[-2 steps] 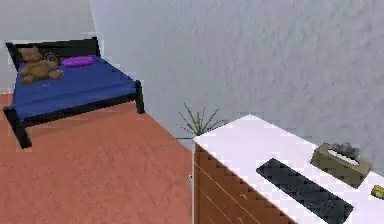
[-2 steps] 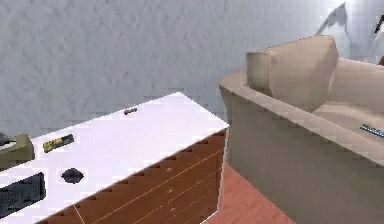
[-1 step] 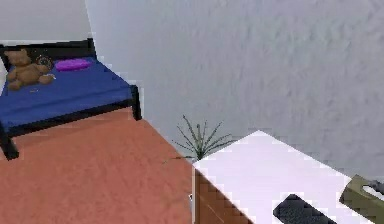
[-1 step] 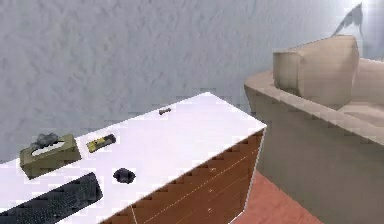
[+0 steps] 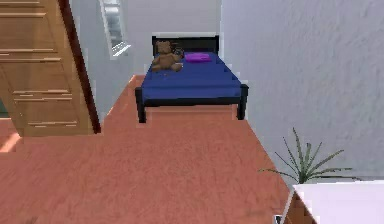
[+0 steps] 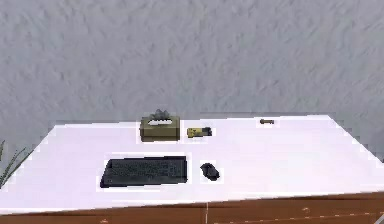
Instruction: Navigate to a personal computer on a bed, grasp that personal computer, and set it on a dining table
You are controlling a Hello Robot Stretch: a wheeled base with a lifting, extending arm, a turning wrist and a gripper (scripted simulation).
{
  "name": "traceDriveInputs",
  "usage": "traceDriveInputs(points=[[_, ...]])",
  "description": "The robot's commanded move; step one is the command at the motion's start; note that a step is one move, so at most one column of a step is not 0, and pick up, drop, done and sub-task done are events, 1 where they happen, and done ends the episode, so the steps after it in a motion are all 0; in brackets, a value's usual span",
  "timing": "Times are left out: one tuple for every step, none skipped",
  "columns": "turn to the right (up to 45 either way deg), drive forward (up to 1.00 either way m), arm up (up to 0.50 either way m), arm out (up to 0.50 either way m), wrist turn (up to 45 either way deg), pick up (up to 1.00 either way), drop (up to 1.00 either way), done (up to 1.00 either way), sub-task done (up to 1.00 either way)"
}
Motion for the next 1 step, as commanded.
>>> traceDriveInputs(points=[[0.0, 0.45, 0.0, 0.0, 0.0, 0.0, 0.0, 0.0, 0.0]])
